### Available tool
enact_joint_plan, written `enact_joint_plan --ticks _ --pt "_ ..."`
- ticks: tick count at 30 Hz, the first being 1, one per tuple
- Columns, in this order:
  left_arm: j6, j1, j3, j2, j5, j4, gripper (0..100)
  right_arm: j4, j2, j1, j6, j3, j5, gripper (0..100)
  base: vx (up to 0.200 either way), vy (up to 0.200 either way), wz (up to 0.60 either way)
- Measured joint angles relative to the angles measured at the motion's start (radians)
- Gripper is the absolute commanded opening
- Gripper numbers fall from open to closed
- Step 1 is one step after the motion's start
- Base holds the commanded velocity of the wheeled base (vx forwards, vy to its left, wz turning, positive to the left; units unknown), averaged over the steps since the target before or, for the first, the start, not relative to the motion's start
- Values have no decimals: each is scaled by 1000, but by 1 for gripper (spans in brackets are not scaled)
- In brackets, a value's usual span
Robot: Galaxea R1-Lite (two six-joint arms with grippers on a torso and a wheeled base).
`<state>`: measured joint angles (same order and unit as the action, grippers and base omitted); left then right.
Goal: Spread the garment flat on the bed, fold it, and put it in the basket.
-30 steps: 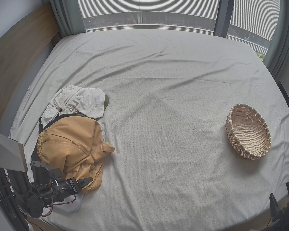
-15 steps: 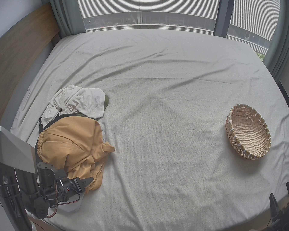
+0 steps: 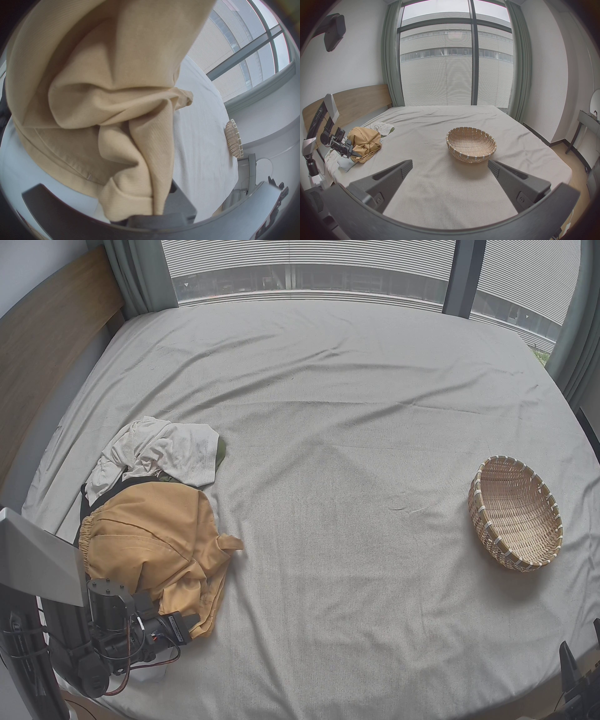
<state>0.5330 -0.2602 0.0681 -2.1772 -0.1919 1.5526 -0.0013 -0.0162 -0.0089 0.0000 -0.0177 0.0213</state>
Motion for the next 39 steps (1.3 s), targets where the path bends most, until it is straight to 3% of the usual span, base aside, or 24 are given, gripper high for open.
enact_joint_plan --ticks 39 --pt "14 -316 198 -65 73 0 0 0 0 -1 0 0 0 100 0 0 0"
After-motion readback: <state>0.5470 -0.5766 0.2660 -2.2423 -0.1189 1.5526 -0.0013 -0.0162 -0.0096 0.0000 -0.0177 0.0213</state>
